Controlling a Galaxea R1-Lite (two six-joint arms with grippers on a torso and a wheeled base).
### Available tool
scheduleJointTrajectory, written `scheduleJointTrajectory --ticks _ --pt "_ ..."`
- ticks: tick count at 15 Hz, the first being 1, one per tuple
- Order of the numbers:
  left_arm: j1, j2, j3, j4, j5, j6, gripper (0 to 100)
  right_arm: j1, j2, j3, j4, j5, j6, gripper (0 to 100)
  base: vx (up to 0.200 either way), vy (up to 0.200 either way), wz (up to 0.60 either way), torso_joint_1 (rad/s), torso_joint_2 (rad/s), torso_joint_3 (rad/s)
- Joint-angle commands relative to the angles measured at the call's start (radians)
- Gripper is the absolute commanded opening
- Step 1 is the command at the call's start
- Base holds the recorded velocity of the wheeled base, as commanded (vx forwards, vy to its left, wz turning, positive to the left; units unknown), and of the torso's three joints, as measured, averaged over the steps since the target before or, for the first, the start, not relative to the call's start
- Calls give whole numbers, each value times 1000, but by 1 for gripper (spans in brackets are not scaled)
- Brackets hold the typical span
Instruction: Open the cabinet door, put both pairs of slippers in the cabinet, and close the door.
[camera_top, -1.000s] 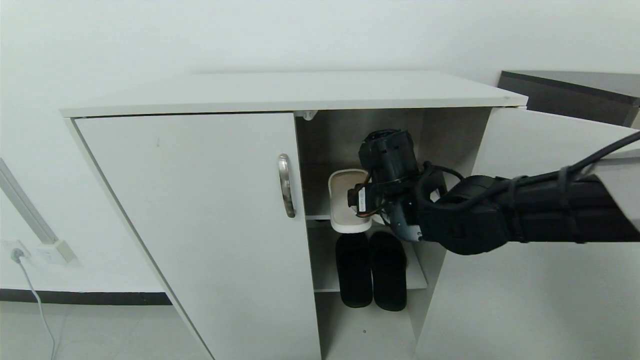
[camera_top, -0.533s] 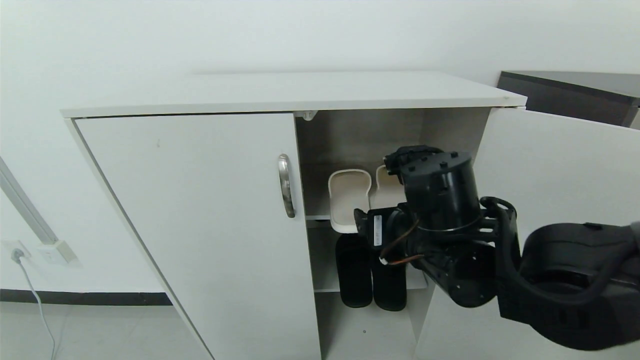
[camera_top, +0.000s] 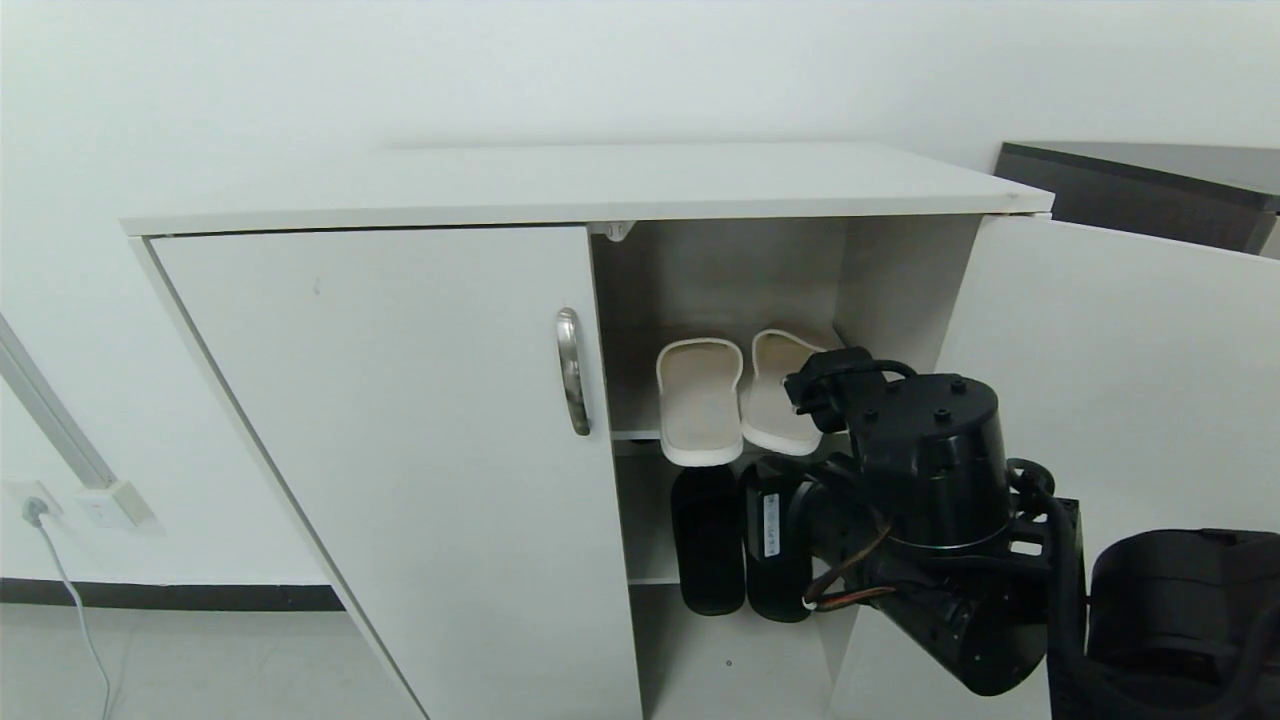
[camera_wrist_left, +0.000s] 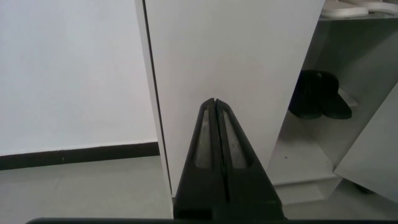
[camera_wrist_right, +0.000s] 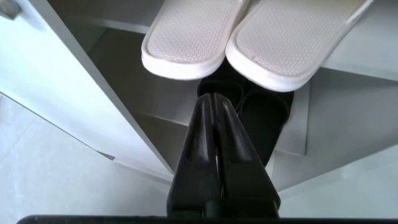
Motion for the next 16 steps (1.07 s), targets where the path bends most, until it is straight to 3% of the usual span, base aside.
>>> scheduleJointTrajectory --ticks 1,7,16 --pt "1 1 0 0 0 0 0 1 7 -1 -1 -1 1 0 0 0 0 0 0 0" --pt "1 1 0 0 1 1 0 1 6 1 -1 -2 1 0 0 0 0 0 0 0" --pt "1 1 0 0 -2 -3 0 1 0 9 -1 -4 -4 0 -200 0 0 2 2 5"
